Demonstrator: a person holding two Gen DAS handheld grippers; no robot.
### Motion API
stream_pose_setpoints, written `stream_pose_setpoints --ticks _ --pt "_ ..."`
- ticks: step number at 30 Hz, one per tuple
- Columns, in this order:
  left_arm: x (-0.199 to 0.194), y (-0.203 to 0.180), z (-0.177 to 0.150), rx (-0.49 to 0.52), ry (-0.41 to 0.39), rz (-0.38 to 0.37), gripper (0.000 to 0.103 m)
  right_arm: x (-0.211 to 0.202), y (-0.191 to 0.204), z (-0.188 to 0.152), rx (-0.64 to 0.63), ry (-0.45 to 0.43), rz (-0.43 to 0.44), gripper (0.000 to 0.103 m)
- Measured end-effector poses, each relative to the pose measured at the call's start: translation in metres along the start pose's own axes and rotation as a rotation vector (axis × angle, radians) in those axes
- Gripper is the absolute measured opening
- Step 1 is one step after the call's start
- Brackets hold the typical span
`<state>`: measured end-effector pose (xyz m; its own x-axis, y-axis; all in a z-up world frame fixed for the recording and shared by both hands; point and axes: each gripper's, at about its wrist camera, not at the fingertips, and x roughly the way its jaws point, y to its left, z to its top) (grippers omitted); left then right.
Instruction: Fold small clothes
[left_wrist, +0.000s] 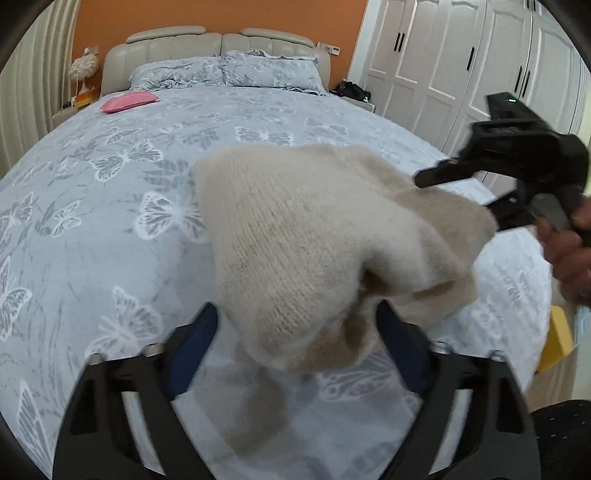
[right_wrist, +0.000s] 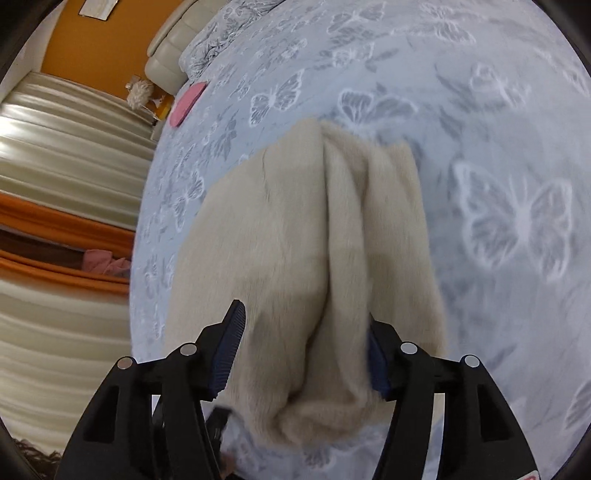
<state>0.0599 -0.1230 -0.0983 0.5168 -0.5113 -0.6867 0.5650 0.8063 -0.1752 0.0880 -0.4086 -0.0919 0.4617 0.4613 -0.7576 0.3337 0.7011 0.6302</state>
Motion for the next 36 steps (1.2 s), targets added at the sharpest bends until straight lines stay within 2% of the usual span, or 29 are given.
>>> stream_pose_setpoints --ticks 1,2,3,5,7,9,10,11,12,14,16,17,18,19,20,23,25,27,29,31,33,34,35,36 --pt "0.002 0.001 0.000 0.000 0.011 0.003 0.058 0.005 0.001 -0.002 -0.029 0.021 -0.025 0.029" --pt "0.005 0.007 0.001 -0.017 0.022 -0.001 0.049 0.009 0.006 -0.005 -0.056 0.043 -0.050 0.021" --pt "0.005 0.015 0.003 -0.056 0.027 -0.028 0.044 0.010 0.012 -0.007 -0.078 0.051 -0.073 0.020" --pt "-0.003 0.028 0.008 -0.127 0.031 -0.068 0.033 -0.012 0.026 -0.006 -0.104 -0.023 -0.008 0.017" --pt "-0.010 0.033 0.008 -0.152 0.031 -0.072 0.031 -0.046 0.032 -0.006 -0.112 -0.136 0.035 0.017" --pt "-0.010 0.035 0.005 -0.165 0.064 -0.077 0.030 -0.049 0.019 -0.008 -0.104 -0.158 0.004 0.017" --pt "-0.008 0.034 0.002 -0.168 0.080 -0.070 0.030 -0.032 0.005 -0.010 -0.111 -0.121 -0.111 0.018" --pt "0.001 0.031 -0.004 -0.169 0.120 -0.055 0.031 -0.012 -0.008 -0.012 -0.108 -0.069 -0.185 0.018" --pt "0.005 0.030 -0.007 -0.171 0.138 -0.048 0.033 0.009 -0.022 -0.017 -0.076 -0.019 -0.210 0.021" --pt "-0.001 0.026 -0.011 -0.149 0.123 -0.035 0.036 0.004 -0.025 -0.020 -0.042 -0.075 -0.168 0.026" --pt "-0.022 0.024 -0.008 -0.124 0.049 -0.042 0.051 -0.013 -0.020 -0.020 -0.019 -0.126 -0.154 0.045" --pt "-0.036 0.027 -0.005 -0.142 0.000 -0.055 0.071 -0.023 -0.015 -0.021 -0.030 -0.162 -0.176 0.046" --pt "-0.044 0.031 -0.001 -0.170 -0.036 -0.071 0.087 -0.025 -0.012 -0.020 -0.047 -0.173 -0.193 0.050" --pt "-0.051 0.035 0.003 -0.194 -0.063 -0.095 0.090 -0.029 -0.009 -0.020 -0.063 -0.184 -0.219 0.057" --pt "-0.057 0.041 0.009 -0.226 -0.091 -0.128 0.092 -0.033 -0.007 -0.020 -0.068 -0.196 -0.241 0.059" --pt "-0.056 0.053 0.033 -0.317 -0.104 -0.207 0.097 -0.038 -0.006 -0.018 -0.050 -0.227 -0.216 0.071" --pt "-0.039 0.062 0.047 -0.398 -0.071 -0.262 0.098 -0.035 -0.004 -0.015 -0.037 -0.243 -0.209 0.082" --pt "-0.002 0.074 0.054 -0.515 0.038 -0.304 0.098 -0.020 0.000 -0.010 -0.049 -0.229 -0.209 0.085" --pt "0.031 0.079 0.052 -0.606 0.145 -0.314 0.098 -0.004 -0.008 -0.009 -0.052 -0.197 -0.232 0.085" --pt "0.053 0.083 0.048 -0.682 0.190 -0.341 0.098 0.011 -0.021 -0.010 -0.032 -0.160 -0.242 0.086" --pt "0.079 0.083 0.040 -0.766 0.252 -0.383 0.098 0.025 -0.037 -0.012 0.039 -0.130 -0.173 0.091" --pt "0.093 0.082 0.035 -0.807 0.297 -0.425 0.098 0.027 -0.045 -0.013 0.085 -0.148 -0.127 0.096" --pt "0.100 0.082 0.030 -0.832 0.317 -0.449 0.098 0.027 -0.049 -0.015 0.107 -0.168 -0.098 0.096" --pt "0.100 0.083 0.030 -0.844 0.301 -0.450 0.097 0.027 -0.051 -0.015 0.120 -0.175 -0.082 0.087"
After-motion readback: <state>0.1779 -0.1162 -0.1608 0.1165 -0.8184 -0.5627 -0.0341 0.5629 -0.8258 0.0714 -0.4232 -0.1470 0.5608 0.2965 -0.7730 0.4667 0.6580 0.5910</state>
